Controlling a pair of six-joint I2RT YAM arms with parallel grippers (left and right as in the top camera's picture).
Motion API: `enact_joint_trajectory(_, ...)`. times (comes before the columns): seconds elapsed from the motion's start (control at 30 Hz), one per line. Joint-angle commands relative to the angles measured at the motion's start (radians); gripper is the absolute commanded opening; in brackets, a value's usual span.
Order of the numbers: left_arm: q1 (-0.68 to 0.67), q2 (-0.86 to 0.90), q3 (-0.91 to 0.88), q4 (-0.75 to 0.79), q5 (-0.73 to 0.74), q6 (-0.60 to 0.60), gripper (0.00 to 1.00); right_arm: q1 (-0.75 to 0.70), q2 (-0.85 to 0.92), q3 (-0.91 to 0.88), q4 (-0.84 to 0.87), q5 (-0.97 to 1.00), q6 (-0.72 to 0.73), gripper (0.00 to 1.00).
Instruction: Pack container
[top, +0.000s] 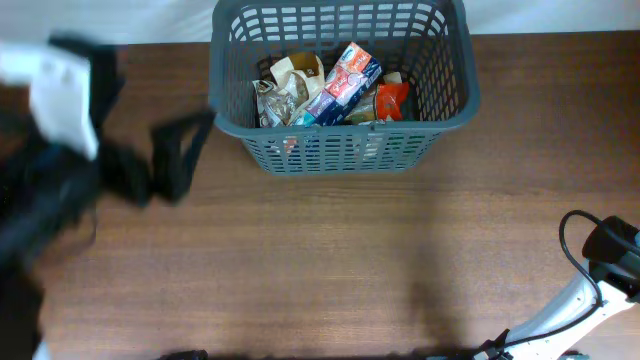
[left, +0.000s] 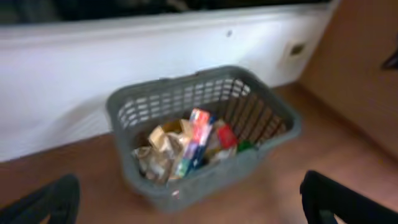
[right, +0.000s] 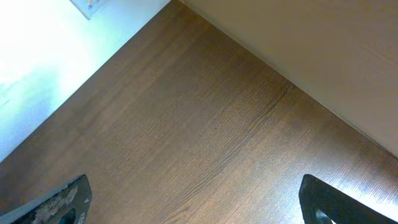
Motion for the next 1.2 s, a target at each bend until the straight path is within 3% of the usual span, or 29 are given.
enact_joint_trajectory(0.0,0.005,-0.109,-0.005,-0.098,-0.169,0.044,0.99,0.001,-0.024,-0.002,-0.006,-0.005,0.002,0.99)
enact_joint_trajectory(0.2,0.005,-0.282,-0.008,-0.328,-0.295,0.047,0.99,0.001,-0.024,-0.002,-0.006,-0.005,0.002,0.99)
enact_joint_trajectory(0.53,0.005,-0.502,-0.113,-0.361,-0.188,-0.061,0.99,0.001,-0.024,-0.002,-0.006,-0.005,0.002,0.99)
enact_joint_trajectory(0.87,0.005,-0.785,-0.589,-0.361,-0.143,-0.128,0.99,0.001,-0.024,-0.002,-0.006,-0.005,0.002,0.99)
enact_joint_trajectory(1.17,0.005,-0.793,-0.725,-0.357,-0.079,-0.128,0.99,0.001,-0.024,-0.002,-0.006,-0.005,0.002,0.99)
